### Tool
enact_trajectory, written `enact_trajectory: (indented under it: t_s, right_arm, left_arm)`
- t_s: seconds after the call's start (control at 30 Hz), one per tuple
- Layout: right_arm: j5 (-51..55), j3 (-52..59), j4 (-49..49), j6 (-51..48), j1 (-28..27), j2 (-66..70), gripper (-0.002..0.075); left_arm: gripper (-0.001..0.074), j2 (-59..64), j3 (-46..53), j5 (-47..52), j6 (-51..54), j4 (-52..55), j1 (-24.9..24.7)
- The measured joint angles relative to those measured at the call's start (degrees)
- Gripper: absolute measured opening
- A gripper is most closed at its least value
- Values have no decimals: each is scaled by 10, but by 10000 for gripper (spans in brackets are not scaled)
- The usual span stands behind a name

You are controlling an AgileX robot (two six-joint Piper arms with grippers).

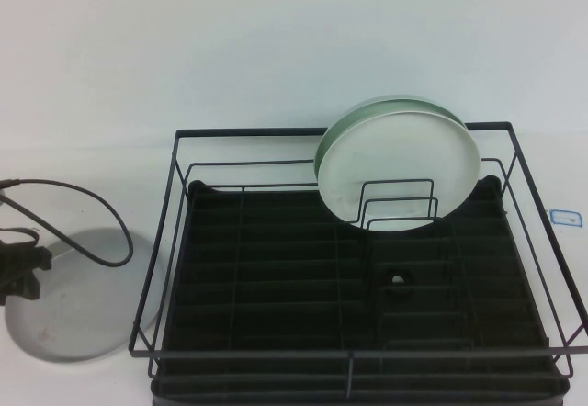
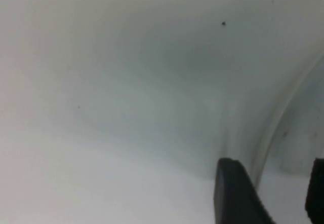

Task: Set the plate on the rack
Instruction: Pick up the plate from the table, then hand over the plate

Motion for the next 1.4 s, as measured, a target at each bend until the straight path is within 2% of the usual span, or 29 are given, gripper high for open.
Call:
enact_trajectory:
  t_s: [0.23,0.5,0.77,0.87,0.97,1.07,1.23,1.4]
  right_arm:
    - [0,0,6,0,0,0,19]
    - [0,0,15,0,0,1,19]
    - [0,0,39,-3,0,1,19]
    - [0,0,46,-28,0,1,19]
    - [0,0,67,-71,0,1,19]
    - [-13,0,161,-123,0,2,19]
    - [-36,-1,440,-308,1,35,19]
    - [-54,-5,572,-410,2,110,21]
  left_arm:
    - [1,10,1,-8,-7,-7,0]
    - [1,-26,1,-20,-5,-5,2]
    - [1,-201,1,-154,-15,-7,3]
    - [1,-269,1,-170,-15,-7,3]
    - [1,-331,1,-146,-9,-38,-3]
    - [1,-384,1,-128,52,-118,-36]
    - [1,-417,1,-121,180,-253,-131]
    - [1,-406,1,-110,247,-329,-229]
